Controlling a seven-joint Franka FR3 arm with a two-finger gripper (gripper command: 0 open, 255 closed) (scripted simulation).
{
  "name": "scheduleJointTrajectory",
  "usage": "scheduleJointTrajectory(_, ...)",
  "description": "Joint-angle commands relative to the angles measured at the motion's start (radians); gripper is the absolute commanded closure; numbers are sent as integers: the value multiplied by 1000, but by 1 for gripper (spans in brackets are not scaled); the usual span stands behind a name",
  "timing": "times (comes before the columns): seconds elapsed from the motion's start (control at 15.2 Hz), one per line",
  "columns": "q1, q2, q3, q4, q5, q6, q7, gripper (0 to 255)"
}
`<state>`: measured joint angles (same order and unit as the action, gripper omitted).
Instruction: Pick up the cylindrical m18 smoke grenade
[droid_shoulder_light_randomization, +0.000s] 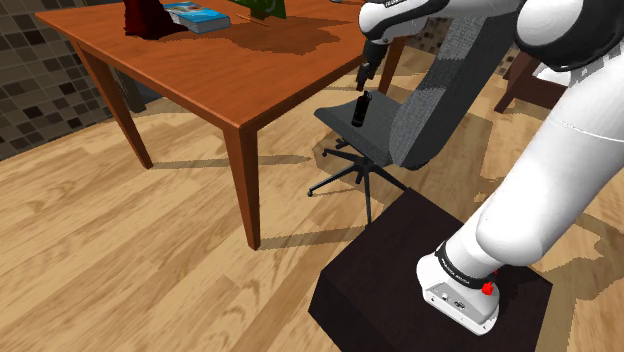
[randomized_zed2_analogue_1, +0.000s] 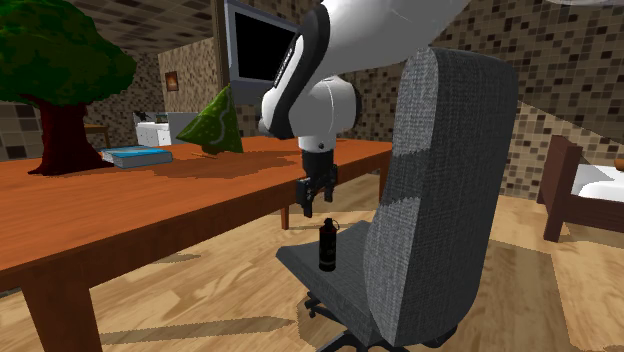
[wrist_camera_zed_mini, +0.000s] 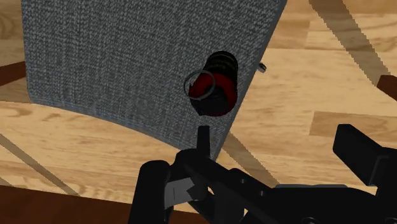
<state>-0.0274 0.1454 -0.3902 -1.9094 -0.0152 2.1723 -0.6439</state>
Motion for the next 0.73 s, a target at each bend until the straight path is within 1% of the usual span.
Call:
scheduleJointTrajectory(0.0, -37, 92, -17, 59, 30, 10, -53, 0)
scheduleJointTrajectory(0.13, -58, 168, -11, 124, 55, 13, -91, 0)
scheduleJointTrajectory(0.66, -66, 212, -1, 77, 73, 100, -97, 0)
